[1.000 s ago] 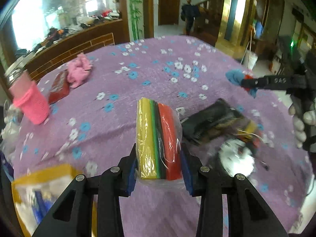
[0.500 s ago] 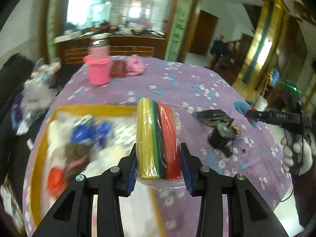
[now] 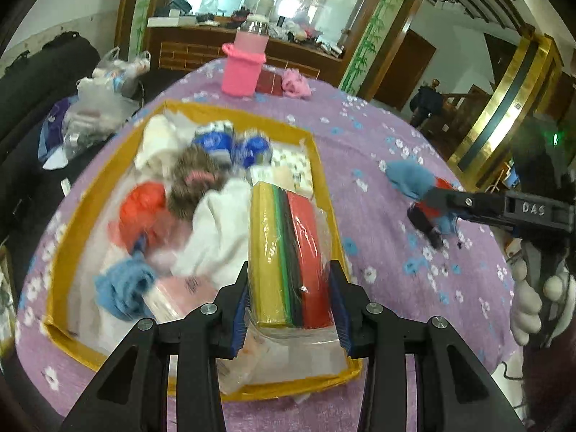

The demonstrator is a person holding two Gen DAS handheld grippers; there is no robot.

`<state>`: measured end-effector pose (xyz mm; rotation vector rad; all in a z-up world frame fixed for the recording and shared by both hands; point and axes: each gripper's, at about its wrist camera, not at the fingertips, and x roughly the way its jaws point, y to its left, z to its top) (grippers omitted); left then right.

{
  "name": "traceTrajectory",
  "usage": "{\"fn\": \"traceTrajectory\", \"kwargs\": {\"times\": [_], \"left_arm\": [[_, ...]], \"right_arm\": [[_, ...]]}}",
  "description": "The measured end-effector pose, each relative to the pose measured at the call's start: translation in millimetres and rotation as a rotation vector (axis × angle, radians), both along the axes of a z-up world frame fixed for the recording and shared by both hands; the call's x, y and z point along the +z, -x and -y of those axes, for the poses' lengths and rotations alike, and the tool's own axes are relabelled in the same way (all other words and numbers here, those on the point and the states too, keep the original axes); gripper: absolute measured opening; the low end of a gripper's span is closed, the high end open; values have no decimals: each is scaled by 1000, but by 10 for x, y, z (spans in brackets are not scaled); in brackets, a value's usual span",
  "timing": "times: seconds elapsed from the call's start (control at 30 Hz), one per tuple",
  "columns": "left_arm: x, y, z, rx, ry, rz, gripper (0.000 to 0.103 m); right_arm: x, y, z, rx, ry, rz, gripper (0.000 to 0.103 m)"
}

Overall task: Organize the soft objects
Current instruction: 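Carry both items over the yellow tray and open both tools to drop them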

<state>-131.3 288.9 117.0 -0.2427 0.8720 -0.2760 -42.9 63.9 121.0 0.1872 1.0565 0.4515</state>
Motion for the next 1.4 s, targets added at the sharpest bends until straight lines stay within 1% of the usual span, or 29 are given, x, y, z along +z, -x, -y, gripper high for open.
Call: {"fn": "traceTrajectory", "kwargs": {"times": [0.07,0.13,0.23,0.33,0.37,0.4,0.47,0.53,0.57,0.6,0.67,0.73,0.8,0.87,0.93,1.0,1.1,1.27,1.4], "left_arm": [[-54,-13,26,4,-15,-17,39],[-70,-58,37,4,-10,-41,39],[-105,-75,56,11,-25,-60,39],[-104,-52,27,10,-15,-63,44],[-74,-27,17,6,-9,-58,47],[-67,1,27,4,-9,-50,54],[-12,61,4,10,-18,-25,61],[27,127,-37,17,-20,-1,63],[68,167,-78,27,-16,14,66],[111,205,-128,44,-11,30,72],[163,261,-202,71,-12,58,79],[221,319,-264,112,-31,86,82],[236,365,-295,155,-56,99,88],[247,389,-321,198,-86,108,90],[242,417,-310,231,-123,116,91],[230,424,-300,264,-157,112,91],[218,421,-256,294,-187,102,91],[274,425,-136,307,-236,114,91],[290,423,-120,306,-251,119,92]], "right_arm": [[-89,-16,-231,35,-6,-23,34],[-153,-32,-396,58,-7,-38,34],[-253,-65,-649,92,13,-49,34],[-369,-131,-871,107,56,-57,34],[-392,-145,-905,106,71,-56,34],[-425,-165,-945,107,84,-59,34],[-483,-189,-1005,107,110,-69,34],[-535,-203,-1076,109,144,-73,35],[-564,-200,-1111,115,165,-72,36],[-574,-187,-1127,117,177,-73,36],[-592,-176,-1151,113,191,-75,36],[-609,-183,-1169,113,185,-81,39],[-613,-191,-1164,107,177,-83,45],[-613,-193,-1164,105,171,-83,47],[-600,-178,-1172,107,171,-73,50],[-581,-157,-1177,109,173,-64,50],[-538,-124,-1165,107,157,-55,50],[-436,-60,-1130,104,128,-30,51],[-392,-7,-1092,99,113,-25,51]]}}
